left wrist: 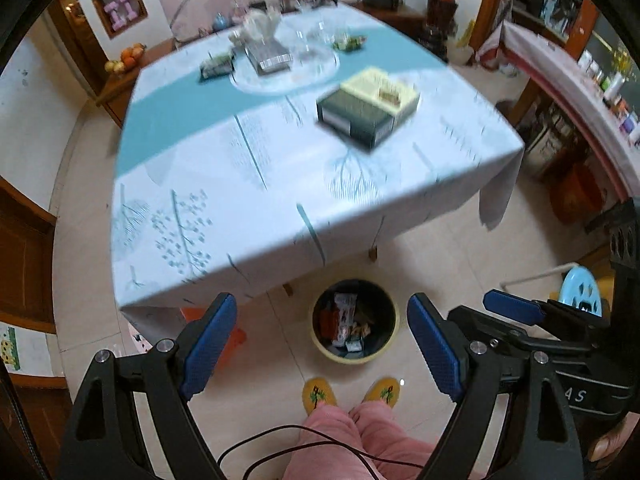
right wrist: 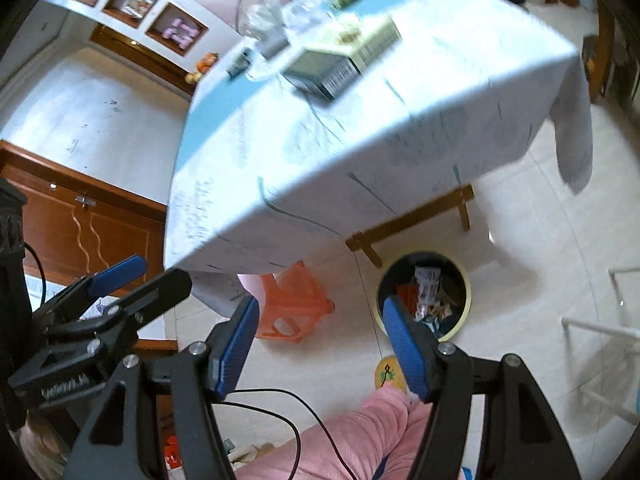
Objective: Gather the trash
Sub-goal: 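Raise both tools back over the table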
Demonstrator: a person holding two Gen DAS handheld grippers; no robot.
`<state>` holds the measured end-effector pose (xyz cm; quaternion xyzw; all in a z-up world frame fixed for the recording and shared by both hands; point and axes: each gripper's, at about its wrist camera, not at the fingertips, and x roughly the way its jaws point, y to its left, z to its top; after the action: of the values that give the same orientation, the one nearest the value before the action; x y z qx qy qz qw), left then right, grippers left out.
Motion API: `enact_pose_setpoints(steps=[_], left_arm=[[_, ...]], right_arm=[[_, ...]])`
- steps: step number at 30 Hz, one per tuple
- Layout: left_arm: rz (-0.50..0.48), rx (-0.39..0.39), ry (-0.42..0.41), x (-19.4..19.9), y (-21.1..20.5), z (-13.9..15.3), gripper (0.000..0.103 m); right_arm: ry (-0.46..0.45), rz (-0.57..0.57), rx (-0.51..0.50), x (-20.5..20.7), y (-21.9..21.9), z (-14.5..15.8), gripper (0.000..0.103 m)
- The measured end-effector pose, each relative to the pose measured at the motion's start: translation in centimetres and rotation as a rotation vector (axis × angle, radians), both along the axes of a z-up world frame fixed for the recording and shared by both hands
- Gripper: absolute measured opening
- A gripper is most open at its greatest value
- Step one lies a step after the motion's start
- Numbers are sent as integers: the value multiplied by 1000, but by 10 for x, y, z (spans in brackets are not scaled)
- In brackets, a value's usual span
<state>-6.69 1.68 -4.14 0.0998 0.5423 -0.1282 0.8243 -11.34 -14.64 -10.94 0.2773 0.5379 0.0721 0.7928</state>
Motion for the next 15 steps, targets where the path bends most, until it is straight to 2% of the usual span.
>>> enact_pose_setpoints(steps=[6,15], left_arm=[[18,-31,-111,-9,1,51,86],[45,-80,-211,7,6,98,86]], right_arm=[[-107,7,-45,-8,-9,52,65],[-219,29,-100,-2,-19,100,65]])
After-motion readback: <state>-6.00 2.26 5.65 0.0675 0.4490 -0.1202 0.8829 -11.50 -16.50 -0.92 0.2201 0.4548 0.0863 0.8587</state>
